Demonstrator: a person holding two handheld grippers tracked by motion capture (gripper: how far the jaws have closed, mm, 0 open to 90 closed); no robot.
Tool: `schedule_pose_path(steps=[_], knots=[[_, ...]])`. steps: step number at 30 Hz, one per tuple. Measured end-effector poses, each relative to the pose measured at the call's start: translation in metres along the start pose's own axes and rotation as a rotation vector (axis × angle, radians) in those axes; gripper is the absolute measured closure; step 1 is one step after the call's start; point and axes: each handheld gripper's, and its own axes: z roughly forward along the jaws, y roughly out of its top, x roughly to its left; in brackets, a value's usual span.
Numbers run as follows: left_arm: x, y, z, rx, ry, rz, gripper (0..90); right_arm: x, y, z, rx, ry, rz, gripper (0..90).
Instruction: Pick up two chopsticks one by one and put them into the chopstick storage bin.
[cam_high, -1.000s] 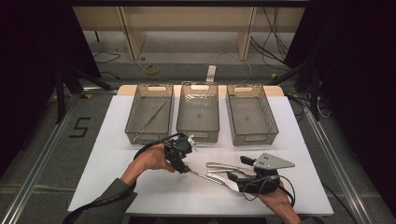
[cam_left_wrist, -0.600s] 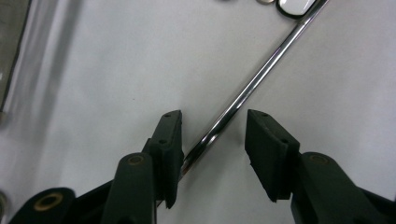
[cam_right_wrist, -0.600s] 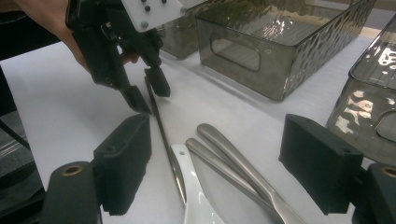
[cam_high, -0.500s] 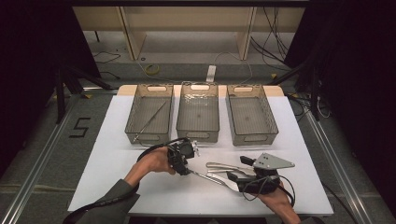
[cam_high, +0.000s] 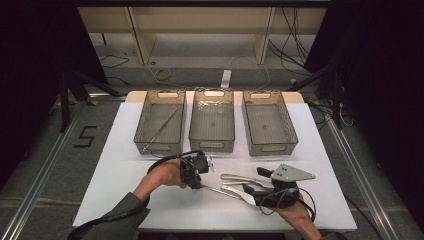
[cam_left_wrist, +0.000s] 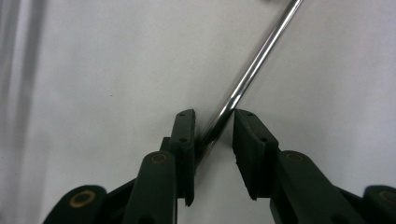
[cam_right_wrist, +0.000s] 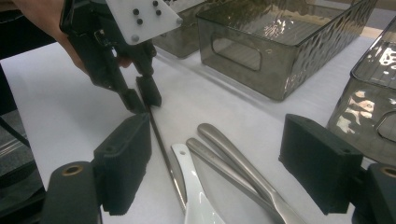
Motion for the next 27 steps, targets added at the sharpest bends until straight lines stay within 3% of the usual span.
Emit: schedule_pose_path(steps=[15, 27], knots=[[-0.009, -0.003, -0.001, 0.024, -0.045, 0.101, 80.4, 0.000, 0.000, 0.000, 0.002, 0.002, -0.003, 25.8], [-0.016, -0.003, -0.001, 0.029, -0.054, 0.140, 84.2, 0.000, 0.000, 0.000, 0.004, 0.003, -0.007, 25.8]])
